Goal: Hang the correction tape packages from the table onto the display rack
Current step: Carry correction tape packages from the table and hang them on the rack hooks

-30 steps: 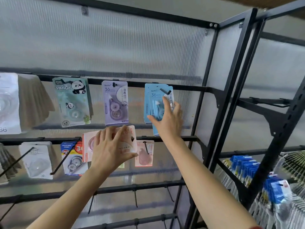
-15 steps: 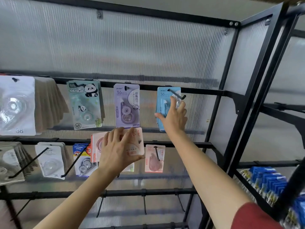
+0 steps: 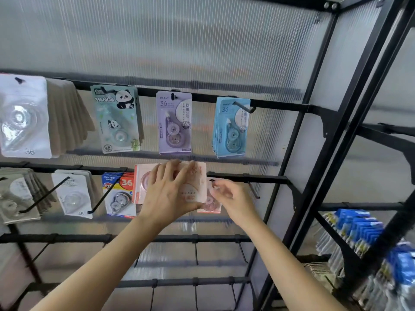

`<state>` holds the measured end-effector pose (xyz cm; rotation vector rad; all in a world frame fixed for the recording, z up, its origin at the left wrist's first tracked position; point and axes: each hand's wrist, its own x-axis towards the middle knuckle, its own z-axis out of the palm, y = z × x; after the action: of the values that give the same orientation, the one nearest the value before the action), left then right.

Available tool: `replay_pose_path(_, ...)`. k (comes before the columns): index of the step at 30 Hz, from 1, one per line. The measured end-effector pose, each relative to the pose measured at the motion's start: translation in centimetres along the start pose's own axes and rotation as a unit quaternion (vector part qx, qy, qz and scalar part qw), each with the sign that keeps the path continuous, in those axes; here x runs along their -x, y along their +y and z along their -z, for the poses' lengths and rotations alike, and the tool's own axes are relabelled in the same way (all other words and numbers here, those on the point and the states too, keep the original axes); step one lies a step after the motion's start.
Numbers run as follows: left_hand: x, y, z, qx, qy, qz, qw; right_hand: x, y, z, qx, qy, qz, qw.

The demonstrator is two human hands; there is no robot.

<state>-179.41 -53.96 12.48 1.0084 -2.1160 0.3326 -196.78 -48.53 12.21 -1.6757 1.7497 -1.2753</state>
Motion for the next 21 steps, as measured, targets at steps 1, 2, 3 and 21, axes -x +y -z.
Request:
replay_pose_path(1,0.2,0.5,0.0,0.0,0.007,-0.009,1.0,0.5,0.1,-0.4,-0.038,-0.021,-0.002,0.999)
replay_pose_path(2,0.4,0.9,0.1,-0.001,0.01,-0.017,1.0,0.9,0.2,-0.7,-0.065,-0.034,-0.001,0.997)
replay_pose_path(3,0.5,1.3,0.1,-0.005,0.009,-0.025,1.0,1.2,0.2,-1.0,-0.081,-0.037,0.001,0.996)
replay_pose_path(21,3.5,-0.5,0.6,0.483,-0.316,0.188,0.795,1.6,0.0,5.2,0.177,0.038,0.087,0.98)
